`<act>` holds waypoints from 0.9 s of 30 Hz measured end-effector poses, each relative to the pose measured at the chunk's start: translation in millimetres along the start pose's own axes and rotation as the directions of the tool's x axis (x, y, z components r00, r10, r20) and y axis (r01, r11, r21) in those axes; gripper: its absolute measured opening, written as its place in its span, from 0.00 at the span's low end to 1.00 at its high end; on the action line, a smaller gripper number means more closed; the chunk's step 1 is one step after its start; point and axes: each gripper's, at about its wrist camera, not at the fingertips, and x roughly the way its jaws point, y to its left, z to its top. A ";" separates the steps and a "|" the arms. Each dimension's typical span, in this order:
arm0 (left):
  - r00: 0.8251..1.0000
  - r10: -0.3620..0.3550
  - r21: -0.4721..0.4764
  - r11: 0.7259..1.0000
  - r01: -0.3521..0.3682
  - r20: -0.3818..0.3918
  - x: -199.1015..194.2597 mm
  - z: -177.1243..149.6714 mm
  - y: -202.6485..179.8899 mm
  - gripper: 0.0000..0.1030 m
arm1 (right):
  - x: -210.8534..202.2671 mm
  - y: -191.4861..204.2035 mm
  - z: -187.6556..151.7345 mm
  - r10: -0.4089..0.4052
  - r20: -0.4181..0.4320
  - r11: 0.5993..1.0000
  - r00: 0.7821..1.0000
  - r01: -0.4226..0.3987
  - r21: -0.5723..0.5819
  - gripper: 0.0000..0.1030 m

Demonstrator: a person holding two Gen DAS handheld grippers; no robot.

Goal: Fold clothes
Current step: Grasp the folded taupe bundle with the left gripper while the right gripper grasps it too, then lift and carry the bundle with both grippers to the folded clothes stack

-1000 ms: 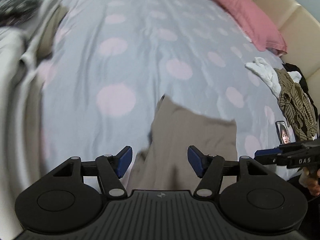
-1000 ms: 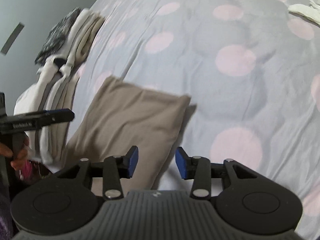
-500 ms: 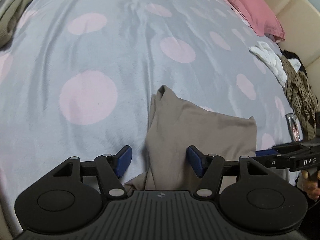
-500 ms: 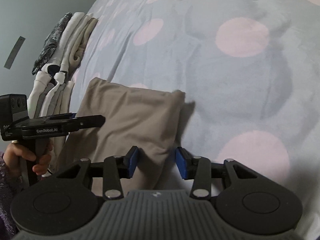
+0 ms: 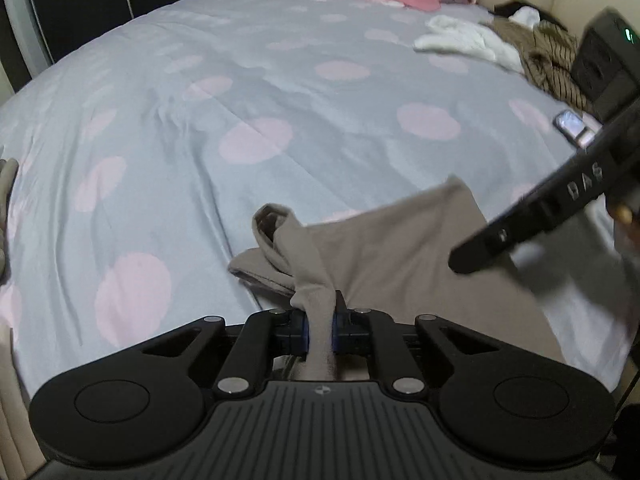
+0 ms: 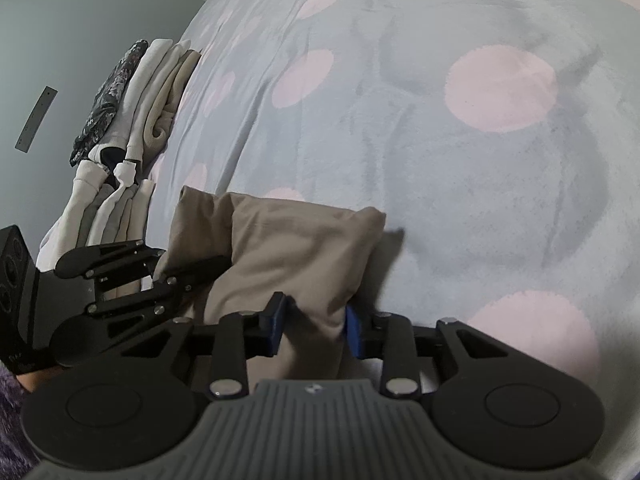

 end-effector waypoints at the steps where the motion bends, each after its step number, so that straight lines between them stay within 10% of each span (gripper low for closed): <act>1: 1.000 0.005 -0.003 1.000 -0.005 -0.001 -0.1 -0.2 -0.7 0.07 | 0.1 0.6 -0.1 -0.003 0.001 1.000 1.000 0.003 -0.003 0.34; 8: 0.999 0.043 -0.021 0.999 -0.043 -0.010 -0.7 -1.4 -5.3 0.14 | -0.4 -0.4 -1.1 -0.007 0.010 1.000 1.000 0.006 0.012 0.36; 12: 1.000 -0.029 -0.232 0.972 0.028 -0.002 2.7 3.1 24.4 0.23 | -1.2 -3.1 1.1 0.000 0.040 1.000 0.999 -0.001 0.028 0.29; 14: 0.998 -0.065 -0.316 0.946 0.069 0.023 1.6 4.9 37.4 0.17 | -3.5 0.5 2.7 -0.002 0.060 1.000 0.998 0.002 0.004 0.10; 27: 0.956 0.065 -0.317 0.948 0.030 0.287 -105.6 -9.8 30.0 0.05 | -74.2 80.0 -17.8 0.101 0.251 0.942 0.963 -0.012 -0.335 0.07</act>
